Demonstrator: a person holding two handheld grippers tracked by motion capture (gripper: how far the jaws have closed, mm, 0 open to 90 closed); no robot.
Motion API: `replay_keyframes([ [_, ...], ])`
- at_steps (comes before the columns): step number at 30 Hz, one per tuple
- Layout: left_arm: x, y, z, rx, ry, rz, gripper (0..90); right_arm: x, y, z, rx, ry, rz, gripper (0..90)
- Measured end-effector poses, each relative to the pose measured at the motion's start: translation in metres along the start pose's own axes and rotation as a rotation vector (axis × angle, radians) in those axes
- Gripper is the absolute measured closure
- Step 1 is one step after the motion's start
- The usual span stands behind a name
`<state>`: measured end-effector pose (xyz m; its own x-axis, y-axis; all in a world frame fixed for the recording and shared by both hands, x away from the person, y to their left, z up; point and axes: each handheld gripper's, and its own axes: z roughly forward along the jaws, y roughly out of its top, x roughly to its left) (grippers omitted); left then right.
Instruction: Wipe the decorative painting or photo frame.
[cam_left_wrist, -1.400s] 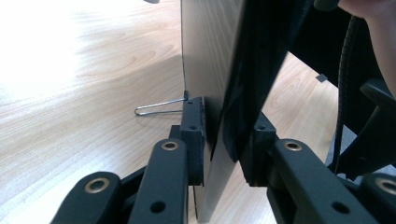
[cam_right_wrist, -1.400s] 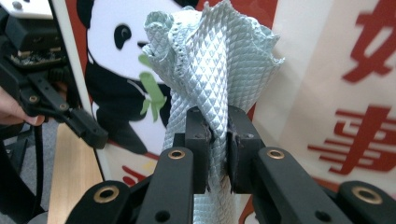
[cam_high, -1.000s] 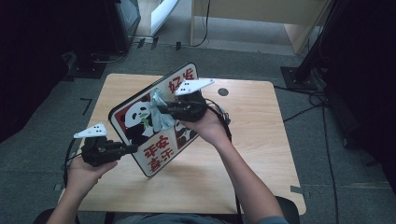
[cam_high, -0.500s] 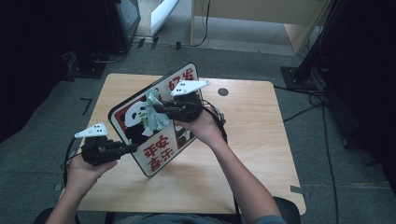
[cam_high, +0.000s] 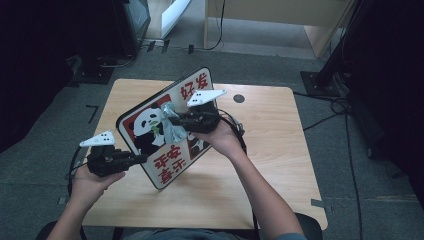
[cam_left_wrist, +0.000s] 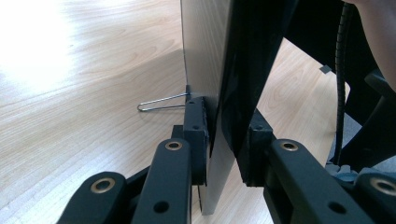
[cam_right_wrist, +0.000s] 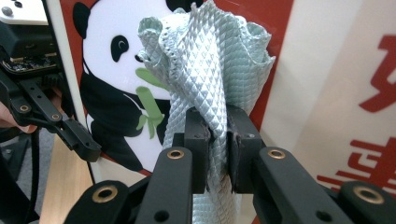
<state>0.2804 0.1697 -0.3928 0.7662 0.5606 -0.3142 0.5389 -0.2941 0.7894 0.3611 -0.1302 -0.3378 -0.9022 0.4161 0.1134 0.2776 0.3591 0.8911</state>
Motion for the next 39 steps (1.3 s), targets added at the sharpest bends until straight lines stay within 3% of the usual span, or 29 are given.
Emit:
replay_keyframes([
  [39, 0.001, 0.000, 0.000, 0.000, -0.012, -0.012, 76.4, -0.009, -0.030, 0.005, 0.039, 0.023, 0.055, 80.6],
])
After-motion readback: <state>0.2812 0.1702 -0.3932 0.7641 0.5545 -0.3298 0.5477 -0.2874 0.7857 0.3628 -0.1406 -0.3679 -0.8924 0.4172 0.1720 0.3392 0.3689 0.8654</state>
